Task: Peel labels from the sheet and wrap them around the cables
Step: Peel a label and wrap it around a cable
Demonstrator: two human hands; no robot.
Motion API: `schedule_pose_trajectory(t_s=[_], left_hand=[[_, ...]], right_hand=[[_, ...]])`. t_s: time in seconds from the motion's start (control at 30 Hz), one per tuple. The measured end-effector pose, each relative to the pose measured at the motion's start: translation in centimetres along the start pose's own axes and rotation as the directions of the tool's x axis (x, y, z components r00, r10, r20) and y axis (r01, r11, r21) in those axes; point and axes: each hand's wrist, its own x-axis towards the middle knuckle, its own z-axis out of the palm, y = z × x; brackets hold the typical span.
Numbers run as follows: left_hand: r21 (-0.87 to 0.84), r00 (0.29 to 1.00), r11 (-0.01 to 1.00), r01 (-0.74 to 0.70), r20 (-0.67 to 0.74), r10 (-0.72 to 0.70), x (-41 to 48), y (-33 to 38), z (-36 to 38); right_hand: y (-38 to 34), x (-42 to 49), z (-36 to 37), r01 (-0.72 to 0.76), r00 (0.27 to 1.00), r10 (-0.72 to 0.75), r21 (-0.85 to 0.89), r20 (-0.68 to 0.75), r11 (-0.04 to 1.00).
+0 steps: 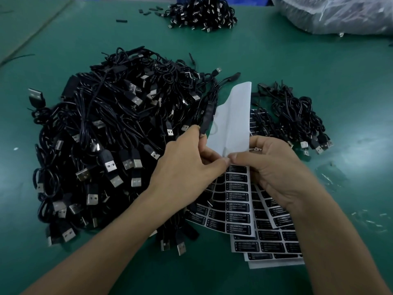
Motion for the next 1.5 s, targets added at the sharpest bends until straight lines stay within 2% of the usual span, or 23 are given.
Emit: schedule_pose_trajectory(t_s=[0.4, 0.53, 0.63, 0.7, 0.8, 0.87, 0.93, 1.03, 1.13, 1.5], left_hand=[[0.056, 0.998, 0.998, -0.022, -0.057, 0.026, 0.3, -0.3, 0.1], [-0.034, 0.989, 0.999, -0.026, -0.144, 0.021, 0.6, -0.5, -0.2], [-0.130, 0.981, 0.992, 0.006, -0.194, -0.031, 0.9, -0.5, -0.3], [-0.171, 0.981, 0.985, 0.027, -0.186, -0.060, 1.1, -0.7, -0.3], [-0.191, 0.984, 0.981, 0.045, -0.163, -0.077, 1.2, -1.0, -0.3], [-0.181, 0.981, 0.983, 0.041, -0.178, -0.073, 1.2, -1.1, -0.3], [-0.173, 0.980, 0.985, 0.023, -0.193, -0.057, 1.2, -0.9, -0.3], [-0.187, 0.981, 0.982, 0.021, -0.186, -0.056, 1.2, -0.8, -0.3], [-0.202, 0.983, 0.979, 0.026, -0.172, -0.062, 1.2, -1.0, -0.3], [-0.271, 0.985, 0.961, 0.048, -0.149, -0.092, 1.3, -1.2, -0.2]], right_hand=[[-0.5, -0.5, 0.1, -0.013, 1.000, 0.013, -0.019, 0.027, 1.000], [-0.6, -0.7, -0.5, 0.046, 0.982, -0.099, -0.303, -0.162, 0.952], [-0.4, -1.1, -0.8, 0.030, 0.938, -0.231, -0.604, -0.258, 0.796], [-0.3, -1.2, -0.6, 0.064, 0.878, -0.384, -0.724, -0.287, 0.687], [-0.7, -1.6, 0.2, 0.286, 0.745, -0.637, -0.769, -0.197, 0.572], [-0.6, -1.8, 1.0, 0.416, 0.710, -0.701, -0.767, -0.062, 0.489], [-0.2, -1.9, 1.9, 0.476, 0.702, -0.710, -0.780, 0.059, 0.406], [0.5, -1.7, 3.0, 0.492, 0.670, -0.734, -0.806, 0.110, 0.329], [0.7, -1.4, 3.1, 0.484, 0.643, -0.763, -0.807, 0.066, 0.339], [0.8, -1.4, 3.3, 0.452, 0.664, -0.744, -0.832, 0.073, 0.321]])
